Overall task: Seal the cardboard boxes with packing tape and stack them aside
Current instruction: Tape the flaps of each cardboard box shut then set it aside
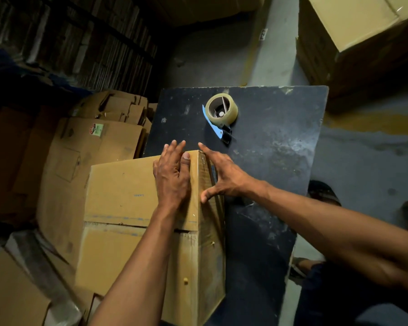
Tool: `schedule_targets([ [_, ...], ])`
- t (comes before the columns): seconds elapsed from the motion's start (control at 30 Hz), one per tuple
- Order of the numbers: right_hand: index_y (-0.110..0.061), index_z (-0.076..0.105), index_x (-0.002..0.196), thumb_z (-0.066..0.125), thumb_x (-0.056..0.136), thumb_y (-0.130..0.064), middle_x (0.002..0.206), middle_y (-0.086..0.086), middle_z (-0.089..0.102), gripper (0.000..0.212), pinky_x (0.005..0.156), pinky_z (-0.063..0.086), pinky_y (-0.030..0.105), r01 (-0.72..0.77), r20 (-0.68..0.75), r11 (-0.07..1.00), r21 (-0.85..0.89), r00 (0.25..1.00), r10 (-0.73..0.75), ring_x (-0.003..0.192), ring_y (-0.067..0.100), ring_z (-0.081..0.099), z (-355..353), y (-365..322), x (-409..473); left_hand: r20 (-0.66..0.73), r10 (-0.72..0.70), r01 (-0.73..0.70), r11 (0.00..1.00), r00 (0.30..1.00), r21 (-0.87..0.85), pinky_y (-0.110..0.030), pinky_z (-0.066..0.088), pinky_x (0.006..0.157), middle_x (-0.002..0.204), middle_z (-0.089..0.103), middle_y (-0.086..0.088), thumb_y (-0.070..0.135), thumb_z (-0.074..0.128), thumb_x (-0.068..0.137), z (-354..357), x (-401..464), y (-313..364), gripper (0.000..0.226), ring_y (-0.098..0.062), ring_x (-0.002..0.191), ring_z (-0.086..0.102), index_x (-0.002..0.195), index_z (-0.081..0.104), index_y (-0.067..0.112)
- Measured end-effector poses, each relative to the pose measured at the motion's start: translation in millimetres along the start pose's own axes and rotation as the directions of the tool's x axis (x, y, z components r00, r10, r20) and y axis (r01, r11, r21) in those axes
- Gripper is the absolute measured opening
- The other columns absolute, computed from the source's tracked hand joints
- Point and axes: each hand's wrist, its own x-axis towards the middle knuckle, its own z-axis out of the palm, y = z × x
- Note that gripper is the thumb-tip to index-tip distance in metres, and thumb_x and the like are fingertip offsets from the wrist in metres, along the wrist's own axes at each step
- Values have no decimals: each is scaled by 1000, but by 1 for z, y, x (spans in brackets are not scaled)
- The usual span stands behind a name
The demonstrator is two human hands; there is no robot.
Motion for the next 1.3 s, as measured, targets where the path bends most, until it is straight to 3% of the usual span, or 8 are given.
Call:
schedule_targets([
  [0.13, -43, -12, 161, 88, 48, -77, 164, 10, 28, 155, 119, 30, 61, 63, -13, 994, -92, 998, -64, 148, 31, 28, -12, 4, 0, -58, 18, -19, 1000, 998, -9, -54, 32, 122, 158, 48, -3, 39, 49, 104, -13, -29, -6, 46, -20, 151, 36, 146, 57, 22],
  [0.27, -23, -10, 164, 83, 45, -86, 172, 8, -11, 164, 122, 17, 68, 211, -129, 949, -233, 961, -246, 159, 30, -6, -9, -12, -18, -178, 19, -26, 999, 984, -35, -51, 41, 117, 148, 58, -6, 30, 55, 103, -32, -83, -9, 40, -22, 142, 49, 138, 65, 14],
  [0.37, -10, 5, 165, 79, 51, -88, 170, 19, -16, 156, 121, 15, 70, 361, -107, 872, -330, 904, -414, 158, 36, -10, 17, -32, -30, -204, 14, -20, 999, 979, -29, -49, 47, 112, 143, 62, -5, 21, 59, 101, -41, -140, -13, 36, -20, 137, 55, 135, 67, 14],
  [0.53, -17, -7, 164, 78, 59, -85, 167, 24, -21, 151, 121, 15, 70, 275, -54, 849, -451, 941, -333, 156, 40, -17, 22, -3, -52, -150, 39, -41, 999, 988, -12, -48, 52, 107, 144, 61, 0, 7, 55, 98, -57, -244, -39, 43, -19, 135, 59, 140, 62, 13],
  [0.63, -27, -21, 161, 74, 62, -88, 167, 22, -25, 150, 119, 17, 72, 271, -11, 820, -505, 948, -319, 156, 40, -19, 18, 4, -71, -27, 87, -87, 996, 996, 21, -45, 46, 113, 154, 53, 5, 15, 50, 99, -69, -301, -55, 50, -17, 143, 51, 149, 52, 14],
  [0.87, -22, 16, 164, 48, 79, -91, 169, 26, 2, 114, 119, 7, 74, 538, 261, 501, -678, 813, -520, 158, 41, 0, 78, -40, -80, 205, 242, -287, 929, 948, 234, -49, 40, 117, 162, 42, -11, 72, 72, 83, -56, -350, -80, 102, -26, 151, 39, 152, 46, 1],
  [1.03, -31, 4, 165, 55, 80, -88, 172, 18, -2, 115, 119, 7, 74, 562, 393, 284, -776, 785, -480, 158, 38, -1, 59, -13, -78, 116, 346, -365, 872, 931, 326, -47, 53, 106, 154, 52, -10, 61, 75, 87, -50, -344, -91, 83, -22, 142, 51, 145, 56, 5],
  [1.3, -22, 25, 162, 44, 83, -90, 169, 20, 15, 106, 122, 1, 68, 709, 431, 265, -653, 636, -640, 158, 35, 10, 122, -45, -114, 8, 431, -397, 825, 902, 402, -42, 58, 98, 144, 62, -8, 37, 61, 103, -45, -338, -96, 45, -20, 129, 62, 136, 66, 7],
])
